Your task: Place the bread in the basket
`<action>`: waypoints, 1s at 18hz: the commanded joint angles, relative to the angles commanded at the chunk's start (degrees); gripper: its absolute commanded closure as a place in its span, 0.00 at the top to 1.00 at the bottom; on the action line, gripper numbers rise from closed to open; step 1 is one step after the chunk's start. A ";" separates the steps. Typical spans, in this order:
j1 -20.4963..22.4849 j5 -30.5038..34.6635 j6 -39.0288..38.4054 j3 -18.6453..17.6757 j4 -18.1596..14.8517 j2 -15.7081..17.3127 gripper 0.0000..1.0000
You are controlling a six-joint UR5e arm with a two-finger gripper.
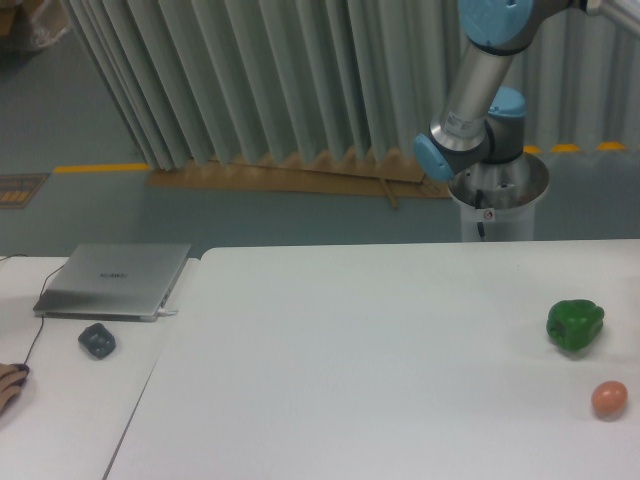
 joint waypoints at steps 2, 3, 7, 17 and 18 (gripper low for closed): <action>-0.35 0.00 0.26 -0.52 -0.17 1.13 1.00; -1.31 -0.17 0.35 -0.62 -0.26 2.19 1.00; -9.03 0.97 -0.44 -2.02 -0.97 4.31 1.00; -17.66 0.88 -0.88 -6.32 -6.41 7.38 1.00; -17.93 0.88 -0.97 -6.42 -6.50 7.64 1.00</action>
